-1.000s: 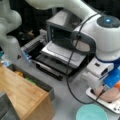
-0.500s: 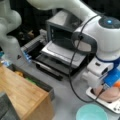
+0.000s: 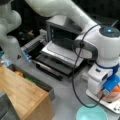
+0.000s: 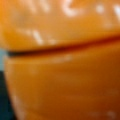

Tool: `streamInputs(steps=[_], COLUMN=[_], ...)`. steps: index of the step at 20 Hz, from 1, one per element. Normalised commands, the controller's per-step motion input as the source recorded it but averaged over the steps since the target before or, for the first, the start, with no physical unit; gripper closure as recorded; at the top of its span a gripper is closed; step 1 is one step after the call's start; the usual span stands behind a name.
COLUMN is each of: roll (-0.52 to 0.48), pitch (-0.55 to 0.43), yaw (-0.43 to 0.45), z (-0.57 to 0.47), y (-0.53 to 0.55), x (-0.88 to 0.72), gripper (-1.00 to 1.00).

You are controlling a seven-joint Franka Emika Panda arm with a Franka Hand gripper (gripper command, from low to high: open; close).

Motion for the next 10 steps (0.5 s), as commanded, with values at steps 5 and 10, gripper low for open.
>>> streamInputs(steps=[5,10], roll=[-0.277,-0.281], pitch=[-0.125,-0.119], yaw=[0.0,-0.01], z=[-0.11,-0.13], y=[0.09,0.12], x=[-0.06,-0.03], gripper=[1.0,1.0])
